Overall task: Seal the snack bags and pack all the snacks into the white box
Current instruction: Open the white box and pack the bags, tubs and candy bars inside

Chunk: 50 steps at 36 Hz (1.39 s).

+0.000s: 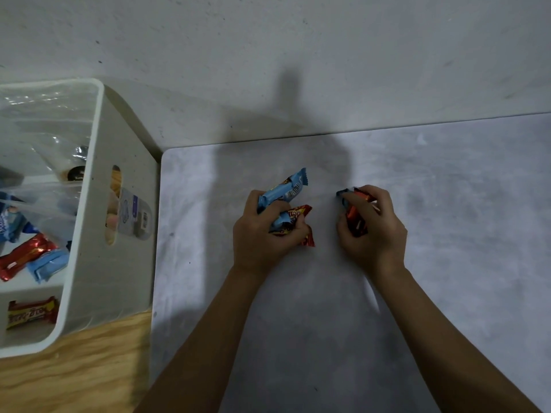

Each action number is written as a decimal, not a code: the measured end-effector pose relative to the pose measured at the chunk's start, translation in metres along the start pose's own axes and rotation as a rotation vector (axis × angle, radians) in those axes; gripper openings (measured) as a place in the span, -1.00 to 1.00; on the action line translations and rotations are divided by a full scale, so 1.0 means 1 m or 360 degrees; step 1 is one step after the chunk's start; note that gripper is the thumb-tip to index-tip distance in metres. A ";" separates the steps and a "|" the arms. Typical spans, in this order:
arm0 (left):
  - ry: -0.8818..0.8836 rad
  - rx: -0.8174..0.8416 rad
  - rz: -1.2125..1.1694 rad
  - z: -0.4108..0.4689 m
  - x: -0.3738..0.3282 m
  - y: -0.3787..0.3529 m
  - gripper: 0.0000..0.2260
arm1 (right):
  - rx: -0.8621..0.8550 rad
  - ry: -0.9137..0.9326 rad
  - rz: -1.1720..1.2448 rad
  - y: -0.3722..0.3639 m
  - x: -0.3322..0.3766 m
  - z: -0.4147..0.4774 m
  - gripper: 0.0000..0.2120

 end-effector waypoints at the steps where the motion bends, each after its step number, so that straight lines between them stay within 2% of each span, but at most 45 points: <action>1: 0.0008 0.0004 -0.0007 0.000 0.001 -0.001 -0.79 | -0.0009 -0.0014 -0.0002 0.001 0.000 0.000 -0.72; 13: 0.0000 -0.0038 -0.0023 0.003 0.001 0.002 -0.78 | -0.0193 -0.0082 0.0128 0.013 -0.004 -0.001 -0.76; 26: -0.0098 -0.0118 -0.0031 0.024 -0.015 0.041 -0.79 | -0.0167 -0.0024 0.0157 0.016 0.023 0.013 -0.74; 33: -0.0172 -0.0312 -0.0047 0.054 -0.042 0.107 -0.79 | -0.0257 0.0089 0.0273 0.043 0.089 0.055 -0.73; 40: -0.0337 -0.0551 -0.0031 0.085 -0.051 0.227 -0.85 | -0.0334 0.0356 0.0311 0.050 0.201 0.090 -0.73; 43: -0.0324 -0.0617 0.0041 0.087 -0.027 0.278 -0.86 | -0.0350 0.0438 0.0349 0.031 0.256 0.092 -0.73; 50: -0.0336 -0.0528 0.0202 0.059 0.067 0.364 -0.84 | -0.0224 0.0471 0.0428 -0.059 0.357 0.065 -0.72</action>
Point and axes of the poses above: each hand's wrist, its own z-axis towards the middle knuckle, its own y-axis out of the back of the hand, x = y × z, the point moved 10 cm from there along z, towards the middle knuckle, and after that the axes turned 12 degrees about z, right-handed, at the moved point
